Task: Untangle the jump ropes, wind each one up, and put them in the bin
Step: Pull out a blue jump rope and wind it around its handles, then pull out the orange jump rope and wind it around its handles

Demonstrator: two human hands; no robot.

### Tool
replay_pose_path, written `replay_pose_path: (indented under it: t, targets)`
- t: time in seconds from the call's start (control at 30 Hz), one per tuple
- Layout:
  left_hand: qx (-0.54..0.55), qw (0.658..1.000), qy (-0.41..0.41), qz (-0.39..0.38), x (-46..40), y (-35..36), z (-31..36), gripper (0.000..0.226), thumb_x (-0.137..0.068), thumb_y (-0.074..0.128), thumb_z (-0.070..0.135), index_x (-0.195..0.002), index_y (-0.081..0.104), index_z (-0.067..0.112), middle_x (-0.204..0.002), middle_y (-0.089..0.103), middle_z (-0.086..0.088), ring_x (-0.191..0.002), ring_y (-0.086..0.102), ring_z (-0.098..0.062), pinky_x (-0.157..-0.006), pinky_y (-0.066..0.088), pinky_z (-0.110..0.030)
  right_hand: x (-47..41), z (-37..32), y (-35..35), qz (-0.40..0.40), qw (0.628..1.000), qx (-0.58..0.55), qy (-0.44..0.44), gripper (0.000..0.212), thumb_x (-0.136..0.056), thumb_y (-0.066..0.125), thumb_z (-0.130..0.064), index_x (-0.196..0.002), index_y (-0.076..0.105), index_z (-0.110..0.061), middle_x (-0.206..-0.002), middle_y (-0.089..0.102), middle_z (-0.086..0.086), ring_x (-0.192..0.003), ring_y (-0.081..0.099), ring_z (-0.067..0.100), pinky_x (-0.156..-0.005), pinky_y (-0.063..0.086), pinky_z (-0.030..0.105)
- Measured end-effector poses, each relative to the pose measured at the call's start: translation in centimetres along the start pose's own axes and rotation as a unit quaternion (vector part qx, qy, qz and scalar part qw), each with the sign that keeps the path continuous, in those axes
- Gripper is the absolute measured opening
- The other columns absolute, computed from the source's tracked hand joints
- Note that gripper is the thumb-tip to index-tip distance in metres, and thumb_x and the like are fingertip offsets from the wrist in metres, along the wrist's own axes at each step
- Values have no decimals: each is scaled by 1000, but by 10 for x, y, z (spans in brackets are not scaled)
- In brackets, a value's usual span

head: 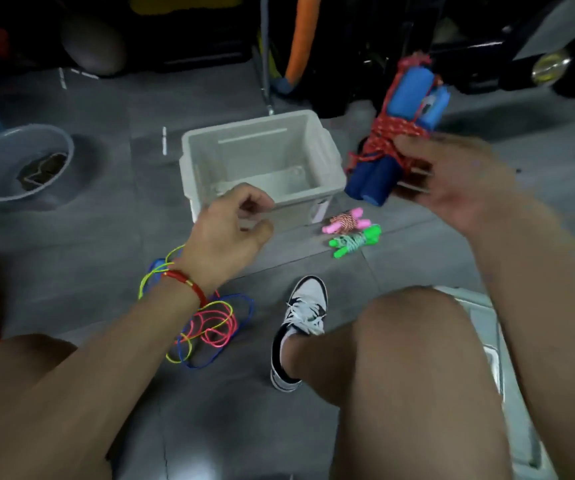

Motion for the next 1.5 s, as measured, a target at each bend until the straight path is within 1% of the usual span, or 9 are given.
replay_pose_path:
  t: [0.1, 0.2, 0.33, 0.47, 0.9, 1.03, 1.23, 1.37, 1.5]
  targets:
    - [-32, 996, -48, -64, -24, 41, -26, 18, -79, 67, 16, -90, 64, 31, -94, 69, 8, -89, 68, -12, -88, 56, -34, -27, 89, -55, 62, 992, -75, 75, 23, -85, 75, -13, -108, 70, -10, -97, 77, 7, -94, 72, 21, -77, 62, 33]
    - [-48, 984, -121, -119, -46, 70, -64, 12, -72, 68, 24, -82, 65, 30, -83, 68, 8, -81, 66, -17, -87, 58, -46, -45, 202, -83, 82, 971, -138, 177, 54, -54, 94, -24, -100, 68, -11, -92, 76, 7, -84, 74, 19, -67, 63, 31]
    - [-71, 973, -178, -131, -58, 86, -111, 20, -63, 62, 37, -82, 67, 35, -85, 71, 6, -91, 69, -25, -86, 58, -46, -64, 302, -98, 178, 940, -141, 253, 7, -94, 64, -4, -101, 62, -7, -86, 76, 5, -79, 74, 15, -66, 61, 31]
    - [-72, 960, -236, -136, -58, 95, -157, 18, -74, 69, 30, -91, 69, 29, -94, 75, 1, -95, 70, -24, -92, 57, -44, -102, 355, -112, 237, 921, -148, 270, 31, -94, 68, -11, -122, 59, -1, -120, 66, 17, -108, 66, 27, -67, 61, 34]
    - [-87, 958, -227, -153, -27, 68, -173, 22, -86, 68, 19, -90, 66, 41, -95, 72, 7, -95, 68, -14, -87, 58, -47, -107, 334, -90, 282, 941, 56, 180, 17, -95, 69, -26, -92, 62, -10, -76, 64, 8, -71, 63, 17, -71, 63, 38]
    - [-95, 967, -189, -141, -7, 38, -140, 25, -84, 68, 11, -89, 67, 35, -93, 71, 3, -93, 68, -15, -95, 53, -41, -74, 299, -71, 189, 969, 96, 128, 25, -96, 66, -18, -74, 54, -20, -68, 56, 3, -61, 53, 17, -60, 53, 35]
    - [-189, 959, -117, -175, 38, -44, -83, 11, -85, 64, 19, -95, 65, 20, -92, 69, 0, -90, 66, -23, -84, 49, -30, -35, 202, -15, -14, 977, 199, 71, 15, -100, 55, -2, -89, 63, -7, -68, 62, 11, -54, 59, 16, -45, 48, 22]
    - [-280, 929, -97, -219, 79, -122, -73, 30, -73, 54, 49, -93, 62, 28, -93, 67, 6, -91, 64, -20, -85, 50, -32, -22, 118, 59, -228, 870, 438, -5, 16, -95, 69, -17, -109, 70, -9, -98, 73, 20, -80, 71, 26, -76, 59, 44]
    - [-357, 889, -156, -239, 119, -175, -95, 42, -82, 53, 43, -113, 63, 17, -111, 67, -1, -107, 62, -23, -89, 43, -27, 8, 78, 145, -383, 652, 653, -28, 18, -93, 69, -34, -110, 68, -26, -97, 72, -7, -81, 70, 8, -77, 55, 25]
Point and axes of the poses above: each hand's wrist, its own x-axis away from the middle knuckle, its own y-axis out of the palm, z = x × y, the point moved 5 cm from there along -x, towards the middle knuckle
